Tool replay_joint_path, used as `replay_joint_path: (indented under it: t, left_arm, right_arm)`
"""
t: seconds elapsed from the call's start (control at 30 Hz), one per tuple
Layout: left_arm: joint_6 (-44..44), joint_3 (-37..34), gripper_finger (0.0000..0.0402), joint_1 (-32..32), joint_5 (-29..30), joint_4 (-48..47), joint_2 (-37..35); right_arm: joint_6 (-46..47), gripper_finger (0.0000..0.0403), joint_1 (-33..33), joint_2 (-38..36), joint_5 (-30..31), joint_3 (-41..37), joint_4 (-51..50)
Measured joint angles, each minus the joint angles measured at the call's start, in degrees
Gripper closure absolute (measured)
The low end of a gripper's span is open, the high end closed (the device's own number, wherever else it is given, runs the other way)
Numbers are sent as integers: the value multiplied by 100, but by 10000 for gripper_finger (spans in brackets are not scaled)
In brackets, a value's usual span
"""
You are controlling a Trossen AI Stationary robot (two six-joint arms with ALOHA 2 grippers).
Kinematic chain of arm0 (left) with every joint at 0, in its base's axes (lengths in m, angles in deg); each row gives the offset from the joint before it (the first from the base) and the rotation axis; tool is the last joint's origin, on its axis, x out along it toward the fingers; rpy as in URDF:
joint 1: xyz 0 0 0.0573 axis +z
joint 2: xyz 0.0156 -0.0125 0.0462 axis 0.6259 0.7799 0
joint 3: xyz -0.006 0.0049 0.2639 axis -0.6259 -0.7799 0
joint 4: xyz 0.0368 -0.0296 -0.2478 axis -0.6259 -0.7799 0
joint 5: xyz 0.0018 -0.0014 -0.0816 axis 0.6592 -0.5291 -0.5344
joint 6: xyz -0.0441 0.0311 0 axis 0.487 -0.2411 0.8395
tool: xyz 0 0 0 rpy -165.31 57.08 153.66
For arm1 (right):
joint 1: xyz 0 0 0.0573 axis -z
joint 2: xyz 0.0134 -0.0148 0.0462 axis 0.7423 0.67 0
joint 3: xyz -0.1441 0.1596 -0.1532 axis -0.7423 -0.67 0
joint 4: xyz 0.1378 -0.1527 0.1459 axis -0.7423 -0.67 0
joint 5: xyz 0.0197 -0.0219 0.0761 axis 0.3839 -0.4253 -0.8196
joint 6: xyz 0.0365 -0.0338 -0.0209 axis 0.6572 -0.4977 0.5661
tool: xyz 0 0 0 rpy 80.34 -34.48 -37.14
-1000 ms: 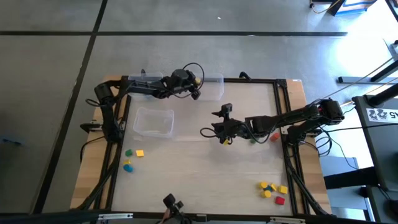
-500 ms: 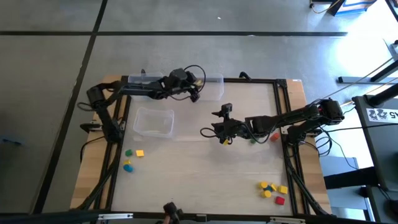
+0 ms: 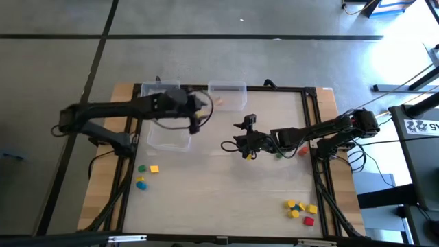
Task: Sort blocks by size
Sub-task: Put the blue cylinder game block into the top middle transparent bin
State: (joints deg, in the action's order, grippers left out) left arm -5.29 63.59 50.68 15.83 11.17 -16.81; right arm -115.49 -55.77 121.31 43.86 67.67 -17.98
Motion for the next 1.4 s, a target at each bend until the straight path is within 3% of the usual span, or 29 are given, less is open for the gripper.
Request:
replay_joint_path:
  t: [0.3, 0.67, 1.07, 1.4]
  left_arm:
    - [1154, 0, 169, -1529, -118, -1956, -605]
    - [3185, 0, 169, -3423, -475, -3345, -604]
    - [5744, 0, 169, -4923, -616, -4290, -455]
    - [7192, -2, 169, -5816, -667, -5204, 63]
  right_arm:
    - [0, 134, 0, 0, -2, 0, -26]
    - [-2, 134, -2, 0, -260, 0, -36]
    - [4, 134, -2, 0, -262, 0, -37]
    - [6, 134, -2, 0, -262, 0, -29]
